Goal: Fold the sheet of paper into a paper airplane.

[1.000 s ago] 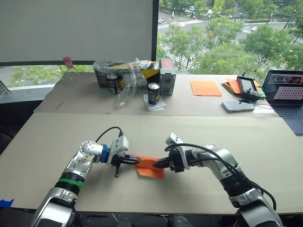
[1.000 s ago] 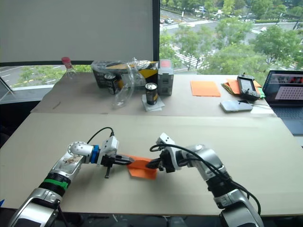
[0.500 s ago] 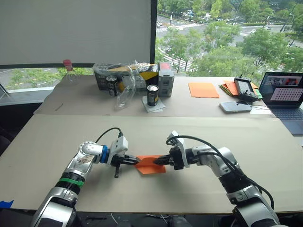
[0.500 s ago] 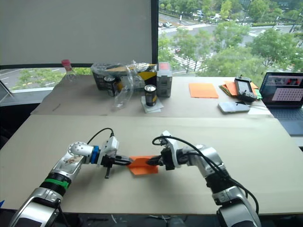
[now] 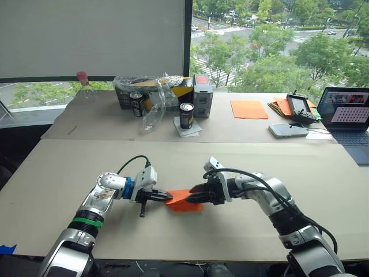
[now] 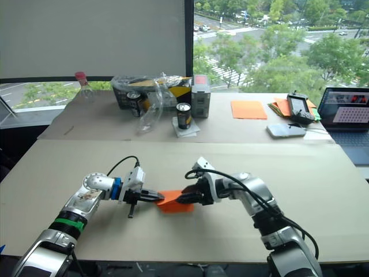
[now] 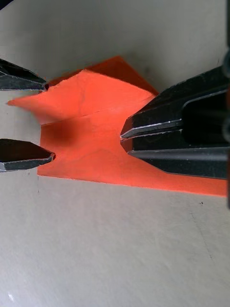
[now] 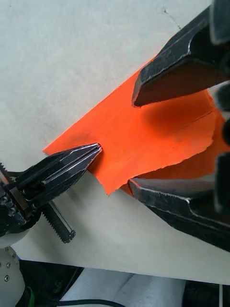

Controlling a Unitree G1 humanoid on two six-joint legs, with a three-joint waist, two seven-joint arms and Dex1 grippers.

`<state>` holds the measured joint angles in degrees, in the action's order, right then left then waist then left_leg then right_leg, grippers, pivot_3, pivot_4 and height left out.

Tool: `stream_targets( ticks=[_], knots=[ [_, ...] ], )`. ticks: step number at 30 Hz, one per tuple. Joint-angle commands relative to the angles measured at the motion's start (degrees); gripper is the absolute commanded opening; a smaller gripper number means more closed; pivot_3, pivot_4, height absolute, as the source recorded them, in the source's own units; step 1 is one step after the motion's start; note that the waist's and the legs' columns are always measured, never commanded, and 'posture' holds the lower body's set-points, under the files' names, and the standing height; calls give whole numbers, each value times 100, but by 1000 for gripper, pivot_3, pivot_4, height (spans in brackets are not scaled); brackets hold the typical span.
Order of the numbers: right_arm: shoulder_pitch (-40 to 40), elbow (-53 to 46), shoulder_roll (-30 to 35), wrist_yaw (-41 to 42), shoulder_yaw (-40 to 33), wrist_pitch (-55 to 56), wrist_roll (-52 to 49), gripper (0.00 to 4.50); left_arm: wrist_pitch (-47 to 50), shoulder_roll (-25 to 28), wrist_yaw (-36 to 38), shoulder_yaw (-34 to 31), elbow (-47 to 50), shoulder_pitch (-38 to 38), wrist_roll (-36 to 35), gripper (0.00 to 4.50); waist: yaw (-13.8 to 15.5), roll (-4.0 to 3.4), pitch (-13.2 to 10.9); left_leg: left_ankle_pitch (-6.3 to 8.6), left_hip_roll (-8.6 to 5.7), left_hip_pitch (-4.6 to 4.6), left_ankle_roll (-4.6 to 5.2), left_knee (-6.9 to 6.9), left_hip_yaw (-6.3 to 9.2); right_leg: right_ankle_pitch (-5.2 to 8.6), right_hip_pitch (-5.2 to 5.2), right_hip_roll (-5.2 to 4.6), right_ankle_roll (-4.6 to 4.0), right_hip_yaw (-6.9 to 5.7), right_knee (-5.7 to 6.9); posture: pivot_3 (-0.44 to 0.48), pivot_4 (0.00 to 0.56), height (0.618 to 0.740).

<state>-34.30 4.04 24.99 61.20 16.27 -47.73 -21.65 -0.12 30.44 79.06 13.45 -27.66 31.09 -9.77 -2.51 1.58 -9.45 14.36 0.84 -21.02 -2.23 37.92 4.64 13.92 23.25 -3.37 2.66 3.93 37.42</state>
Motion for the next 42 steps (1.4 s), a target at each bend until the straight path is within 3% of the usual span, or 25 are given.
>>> stream_targets(
  ticks=[1, 7, 10, 16, 30, 31, 37, 42],
  knots=[
    [257, -368, 269, 157, -214, 631, 11, 2644, 36, 20, -24, 135, -205, -93, 235, 0, 12, 0, 0, 0, 0, 0, 0, 0, 1, 3, 0, 0, 4, -1, -1, 0, 150, 730],
    [928, -890, 889, 752, 95, 2513, 543, 2644, -21, 19, 8, 143, -261, -52, 254, 0, 8, -2, -1, 2, 0, -6, 3, -1, 0, 16, -3, 0, 29, -3, -22, 0, 150, 730],
    [1093, -1170, 754, 655, -161, 2919, 374, 2644, -37, 39, 26, 135, -266, -60, 249, 0, -10, -2, -1, 3, 1, -5, 5, -1, 0, 22, -5, 0, 41, -3, -24, 0, 150, 730],
    [1290, -759, 808, 353, 70, 4697, 1371, 2644, -64, 44, 23, 137, -288, -73, 259, 0, 3, -3, -1, 4, 1, -5, 5, -1, -2, 22, -9, 0, 43, -2, -32, 0, 150, 730],
    [1134, 93, 528, 215, 233, 5646, 1835, 2644, -79, 112, 24, 97, -301, -83, 275, 0, 0, -3, -1, 4, 1, -3, 6, -2, -3, 8, -8, 0, 18, -2, -31, 0, 150, 730],
    [1113, 131, 512, 203, 221, 5674, 1834, 2128, -77, 114, 21, 94, -300, -84, 277, 0, -1, -3, -1, 4, 1, -3, 6, -2, -3, 8, -8, 0, 19, -1, -31, 0, 150, 730],
    [1042, 230, 479, 216, 174, 5704, 1795, 112, -79, 120, 18, 88, -294, -90, 279, 0, -1, -3, -1, 4, 1, -3, 6, -2, -3, 4, -8, 1, 13, -2, -31, 0, 150, 730],
    [1039, 174, 464, 270, 153, 5551, 1661, 48, -94, 126, 14, 79, -322, -72, 284, 0, -1, -3, -1, 4, 1, -3, 6, -2, -2, 3, -8, 1, 10, -1, -31, 0, 150, 730]
  ],
)
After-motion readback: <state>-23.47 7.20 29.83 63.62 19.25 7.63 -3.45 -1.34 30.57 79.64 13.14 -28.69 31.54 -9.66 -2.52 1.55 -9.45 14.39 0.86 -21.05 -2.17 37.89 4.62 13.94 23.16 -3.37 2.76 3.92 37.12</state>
